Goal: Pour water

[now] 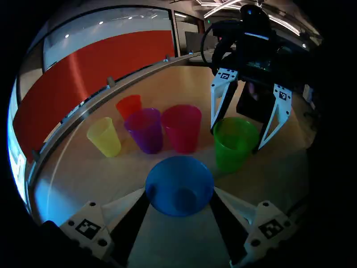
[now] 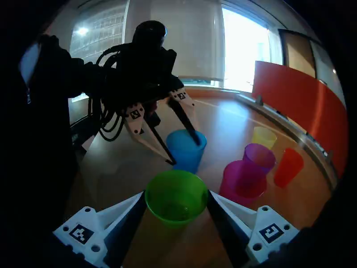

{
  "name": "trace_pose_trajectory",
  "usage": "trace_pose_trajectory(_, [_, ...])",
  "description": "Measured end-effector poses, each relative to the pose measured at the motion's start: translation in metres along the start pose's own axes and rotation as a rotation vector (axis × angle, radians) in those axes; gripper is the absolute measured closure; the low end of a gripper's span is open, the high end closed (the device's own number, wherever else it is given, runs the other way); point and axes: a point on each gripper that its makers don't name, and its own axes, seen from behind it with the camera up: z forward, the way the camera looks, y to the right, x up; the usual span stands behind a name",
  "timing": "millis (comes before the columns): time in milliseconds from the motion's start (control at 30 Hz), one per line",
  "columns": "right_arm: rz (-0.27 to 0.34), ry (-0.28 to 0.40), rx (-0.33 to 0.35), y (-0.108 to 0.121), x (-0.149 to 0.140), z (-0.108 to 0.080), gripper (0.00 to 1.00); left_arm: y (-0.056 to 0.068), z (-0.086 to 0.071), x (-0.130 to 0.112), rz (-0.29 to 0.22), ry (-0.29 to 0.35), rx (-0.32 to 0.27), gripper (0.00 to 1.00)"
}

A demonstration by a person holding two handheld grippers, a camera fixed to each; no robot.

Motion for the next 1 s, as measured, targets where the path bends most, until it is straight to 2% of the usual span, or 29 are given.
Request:
trace_pose_trajectory(267, [0.0,-0.004,-0.005,0.0,-0.002,0.0,0.05,-0.001,0.002,-0.005,0.005,-0.008,0.005,0.13])
trace_pose_trajectory(567, [-0.006,-0.04,-0.022,0.002,-0.016,-0.001,0.05,0.0,0.004,-0.011,0.011,-0.028,0.004,0.13])
trace_pose_trajectory(1000, [0.01,-0.051,-0.054,0.006,-0.028,-0.017,0.04,-0.004,-0.004,-0.023,0.014,-0.054,0.023,0.13])
